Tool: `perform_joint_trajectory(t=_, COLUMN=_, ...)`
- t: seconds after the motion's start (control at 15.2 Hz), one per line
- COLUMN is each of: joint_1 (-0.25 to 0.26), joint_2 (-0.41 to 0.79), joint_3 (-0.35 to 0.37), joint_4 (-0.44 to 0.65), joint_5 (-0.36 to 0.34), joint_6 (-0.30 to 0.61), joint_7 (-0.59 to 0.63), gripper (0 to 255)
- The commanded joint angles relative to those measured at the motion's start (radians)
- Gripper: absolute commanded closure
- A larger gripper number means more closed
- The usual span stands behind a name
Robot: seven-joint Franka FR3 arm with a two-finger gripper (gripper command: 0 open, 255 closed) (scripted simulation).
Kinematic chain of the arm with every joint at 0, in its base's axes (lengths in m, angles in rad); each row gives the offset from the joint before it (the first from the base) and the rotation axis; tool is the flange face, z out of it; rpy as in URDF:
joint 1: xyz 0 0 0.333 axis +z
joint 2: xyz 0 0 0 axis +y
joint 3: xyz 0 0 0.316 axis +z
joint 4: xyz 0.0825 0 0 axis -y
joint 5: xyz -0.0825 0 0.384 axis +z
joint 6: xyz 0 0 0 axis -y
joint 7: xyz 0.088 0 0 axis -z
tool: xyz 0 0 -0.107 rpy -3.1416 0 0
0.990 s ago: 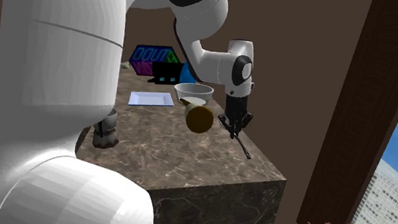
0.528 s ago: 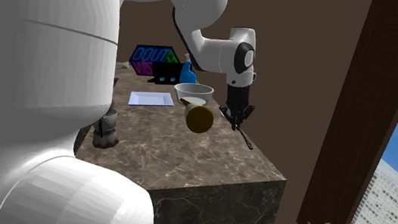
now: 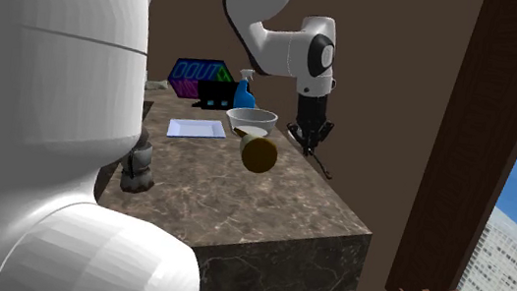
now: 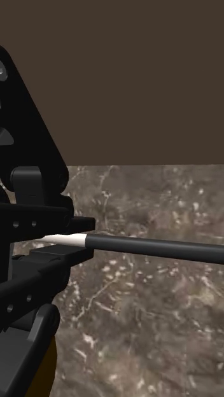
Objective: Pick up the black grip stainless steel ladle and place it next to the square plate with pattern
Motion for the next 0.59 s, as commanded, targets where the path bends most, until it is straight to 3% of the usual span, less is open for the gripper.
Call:
perform_joint_trajectory(t=0.0, joint_1=0.001, joint_2=-0.009, joint_3=0.0, joint_4=0.017, joint_5=-0.002, joint_6=-0.026, joint_7=0.0, gripper=255)
perform_joint_trajectory(t=0.2, joint_1=0.001, joint_2=-0.02, joint_3=-0.001, joint_4=0.041, joint_5=-0.004, joint_6=-0.061, joint_7=0.0, gripper=255)
perform_joint_trajectory(t=0.53, joint_1=0.07, joint_2=-0.07, joint_3=0.044, joint_4=-0.02, joint_5=-0.033, joint_6=-0.056, joint_7=0.124, gripper=255)
